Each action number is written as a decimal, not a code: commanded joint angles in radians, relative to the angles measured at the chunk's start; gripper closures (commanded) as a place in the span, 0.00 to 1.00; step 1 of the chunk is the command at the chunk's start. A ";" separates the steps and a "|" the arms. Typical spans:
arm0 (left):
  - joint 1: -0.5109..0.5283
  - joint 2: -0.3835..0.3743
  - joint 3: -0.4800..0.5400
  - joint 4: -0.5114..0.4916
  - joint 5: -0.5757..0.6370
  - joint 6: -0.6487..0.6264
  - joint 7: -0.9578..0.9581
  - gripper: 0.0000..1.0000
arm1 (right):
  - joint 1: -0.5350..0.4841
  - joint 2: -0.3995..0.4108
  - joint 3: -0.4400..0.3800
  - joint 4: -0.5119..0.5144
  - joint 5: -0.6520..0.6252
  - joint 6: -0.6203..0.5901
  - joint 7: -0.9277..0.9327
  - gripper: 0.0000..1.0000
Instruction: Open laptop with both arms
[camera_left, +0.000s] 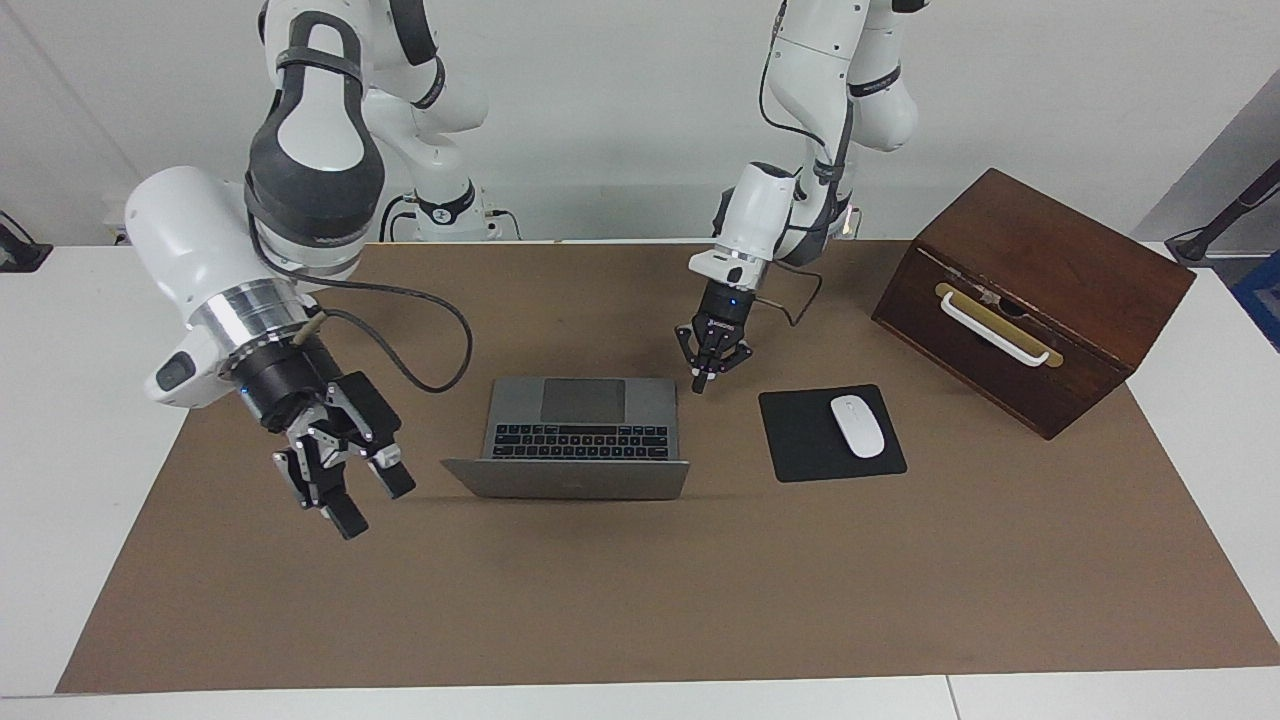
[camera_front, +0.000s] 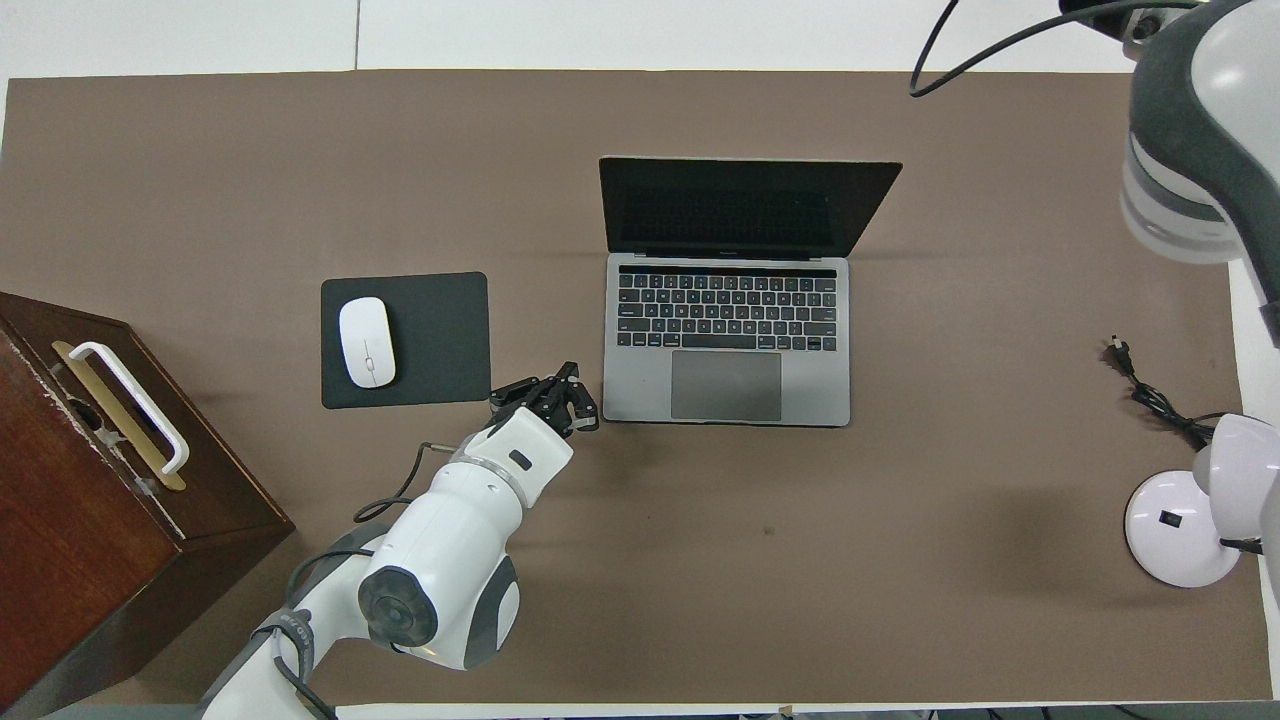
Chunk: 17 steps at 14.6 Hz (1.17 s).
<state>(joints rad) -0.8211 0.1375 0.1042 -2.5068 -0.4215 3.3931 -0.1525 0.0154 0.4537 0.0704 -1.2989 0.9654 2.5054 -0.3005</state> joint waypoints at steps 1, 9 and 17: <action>0.032 -0.078 -0.004 -0.018 -0.017 -0.093 0.016 1.00 | -0.075 0.007 0.006 0.088 -0.214 -0.205 0.004 0.00; 0.178 -0.186 -0.004 0.051 -0.016 -0.381 0.126 1.00 | -0.121 -0.258 -0.009 0.103 -0.769 -0.977 0.343 0.00; 0.462 -0.328 -0.003 0.275 0.041 -1.004 0.313 1.00 | -0.132 -0.592 -0.003 -0.349 -0.878 -0.988 0.336 0.00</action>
<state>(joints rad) -0.4315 -0.1438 0.1101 -2.2780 -0.4125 2.5289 0.1150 -0.1079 -0.0750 0.0648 -1.5442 0.1224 1.4688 0.0350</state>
